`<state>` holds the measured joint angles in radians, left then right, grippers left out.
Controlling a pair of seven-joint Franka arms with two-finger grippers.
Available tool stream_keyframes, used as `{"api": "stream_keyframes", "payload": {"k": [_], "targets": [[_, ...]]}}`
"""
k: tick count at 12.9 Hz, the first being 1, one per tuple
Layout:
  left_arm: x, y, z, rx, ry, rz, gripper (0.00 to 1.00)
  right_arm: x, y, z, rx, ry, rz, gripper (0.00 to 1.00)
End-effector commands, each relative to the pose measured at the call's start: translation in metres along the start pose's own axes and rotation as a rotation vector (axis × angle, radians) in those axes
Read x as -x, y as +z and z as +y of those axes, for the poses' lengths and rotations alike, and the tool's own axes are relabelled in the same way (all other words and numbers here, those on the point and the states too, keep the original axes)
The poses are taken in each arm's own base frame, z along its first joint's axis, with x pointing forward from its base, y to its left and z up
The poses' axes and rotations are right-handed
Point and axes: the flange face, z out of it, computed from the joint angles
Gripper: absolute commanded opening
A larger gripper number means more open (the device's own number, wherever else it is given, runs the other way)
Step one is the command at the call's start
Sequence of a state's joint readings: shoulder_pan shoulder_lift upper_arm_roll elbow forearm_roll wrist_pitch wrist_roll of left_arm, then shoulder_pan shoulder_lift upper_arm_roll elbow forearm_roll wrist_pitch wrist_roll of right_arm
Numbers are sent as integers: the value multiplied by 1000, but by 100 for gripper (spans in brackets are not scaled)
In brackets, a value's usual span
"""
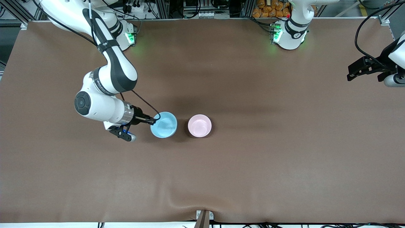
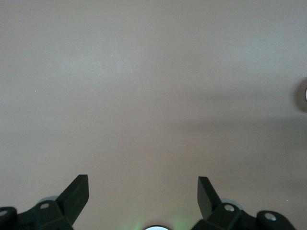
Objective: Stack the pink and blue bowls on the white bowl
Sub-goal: 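Carry the light blue bowl with the right gripper over the pink bowl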
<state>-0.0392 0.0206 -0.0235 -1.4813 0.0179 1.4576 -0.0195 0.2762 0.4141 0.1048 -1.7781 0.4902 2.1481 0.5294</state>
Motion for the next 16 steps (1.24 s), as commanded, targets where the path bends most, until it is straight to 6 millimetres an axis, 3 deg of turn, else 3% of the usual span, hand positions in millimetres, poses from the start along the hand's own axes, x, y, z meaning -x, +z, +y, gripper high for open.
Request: {"api": "stream_keyframes", "payload": {"k": [1,4,9,16], "targets": [[-1,-6,0,12,13,9,100,12,32,-27,-32,54,-2,0],[-1,-5,1,12,18,6,100,38,76,-68,-50,108,50,0],[-1,-5,2,13,21,6,100,51,129,-74,-19,106,54,0],[-1,-4,3,13,24,4,100,41,132,-64,6,104,77,0]]}}
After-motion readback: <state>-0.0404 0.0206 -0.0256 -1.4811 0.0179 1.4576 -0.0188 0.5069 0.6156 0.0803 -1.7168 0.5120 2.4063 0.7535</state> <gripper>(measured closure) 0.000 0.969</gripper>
